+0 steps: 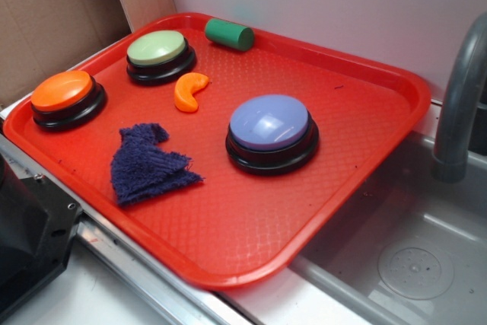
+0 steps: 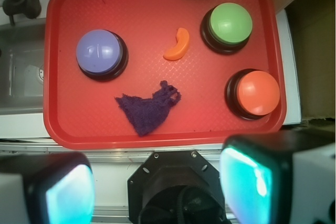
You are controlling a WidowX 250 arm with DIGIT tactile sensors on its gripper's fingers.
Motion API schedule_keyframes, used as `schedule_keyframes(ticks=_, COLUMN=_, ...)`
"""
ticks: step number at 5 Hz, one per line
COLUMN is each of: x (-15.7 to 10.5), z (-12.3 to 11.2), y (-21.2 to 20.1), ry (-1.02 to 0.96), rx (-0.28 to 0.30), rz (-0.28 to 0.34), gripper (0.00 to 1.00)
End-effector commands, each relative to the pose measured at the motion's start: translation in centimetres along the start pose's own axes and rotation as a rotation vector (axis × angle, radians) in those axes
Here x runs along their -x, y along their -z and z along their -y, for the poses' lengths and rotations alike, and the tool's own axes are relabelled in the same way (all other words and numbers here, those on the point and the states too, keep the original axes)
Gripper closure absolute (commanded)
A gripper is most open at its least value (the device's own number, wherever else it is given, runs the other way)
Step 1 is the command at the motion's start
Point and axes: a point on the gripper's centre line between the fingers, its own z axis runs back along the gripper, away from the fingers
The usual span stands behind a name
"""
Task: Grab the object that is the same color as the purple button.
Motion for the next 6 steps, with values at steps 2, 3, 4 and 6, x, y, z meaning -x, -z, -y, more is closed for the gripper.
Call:
schedule_keyframes(ticks=2, x=-3.2, z=-3.1, y=5.3, ry=-0.243, rx=-0.076, rz=-0.153, gripper=0.00)
schedule_keyframes(ticks=3, x=-4.2, z=-3.9, y=10.5, ry=-0.494, rx=-0.067, rz=-0.170, gripper=0.00)
schedule_keyframes(ticks=4, x=-3.6, z=-4.1, y=14.8, ry=-0.744, rx=-0.051, rz=-0.137, gripper=0.00)
schedule_keyframes(ticks=6, x=-0.1, z=-2.7, y=20.6, ry=-0.899, rx=0.002, rz=-0.067, gripper=0.00)
